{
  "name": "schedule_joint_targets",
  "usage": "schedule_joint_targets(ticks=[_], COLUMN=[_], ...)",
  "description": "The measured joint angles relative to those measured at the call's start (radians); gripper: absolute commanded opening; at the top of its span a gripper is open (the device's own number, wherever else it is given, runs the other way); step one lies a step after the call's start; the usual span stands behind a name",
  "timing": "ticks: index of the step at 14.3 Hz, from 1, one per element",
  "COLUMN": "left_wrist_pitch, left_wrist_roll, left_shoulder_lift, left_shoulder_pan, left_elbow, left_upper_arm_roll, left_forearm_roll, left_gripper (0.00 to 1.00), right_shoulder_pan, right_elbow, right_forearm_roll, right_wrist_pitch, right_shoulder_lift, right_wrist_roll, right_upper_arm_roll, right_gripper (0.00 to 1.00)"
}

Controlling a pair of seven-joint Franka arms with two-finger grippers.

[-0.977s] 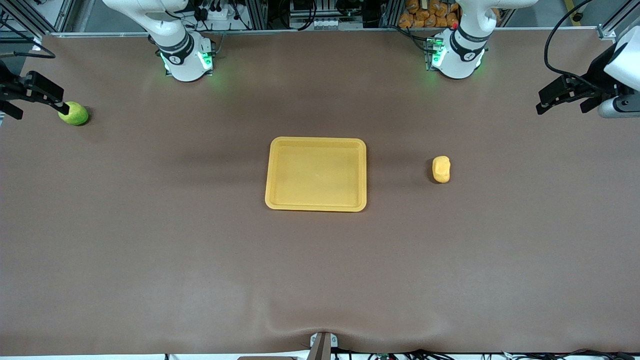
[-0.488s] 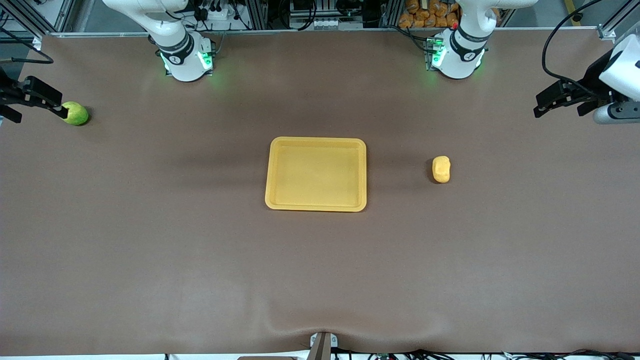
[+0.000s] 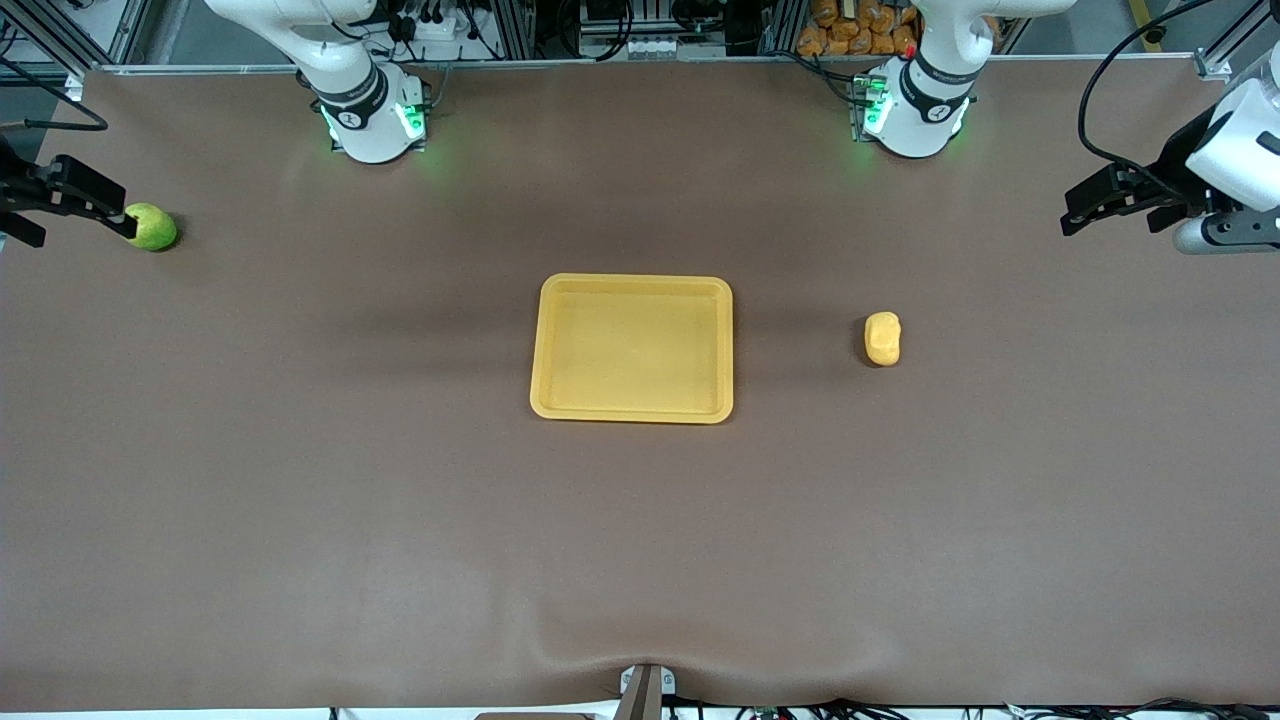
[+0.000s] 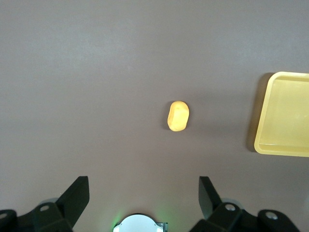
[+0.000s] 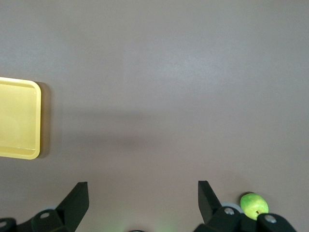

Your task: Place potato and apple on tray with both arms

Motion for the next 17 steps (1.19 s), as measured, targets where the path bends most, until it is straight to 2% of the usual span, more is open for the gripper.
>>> schedule_joint_targets(ticks=[11, 17], left_wrist_pitch=[0.053, 0.193], left_wrist_roll=[0.0, 0.0], left_shoulder_lift=[0.008, 0.011], left_shoulder_pan=[0.0, 0.0], left_elbow=[-0.051, -0.165], left_upper_arm_roll=[-0.004, -0.018], left_forearm_roll=[0.0, 0.0], left_gripper=[1.0, 1.0], right_shoulder_pan=[-0.016, -0.058], right_elbow=[0.001, 0.0], right_forearm_roll=[0.0, 0.0], right_wrist_pitch=[0.0, -0.003], right_shoulder_lift=[0.038, 0.081], right_wrist_roll=[0.0, 0.0], right_upper_arm_roll=[-0.015, -0.017], right_gripper=[1.0, 1.0])
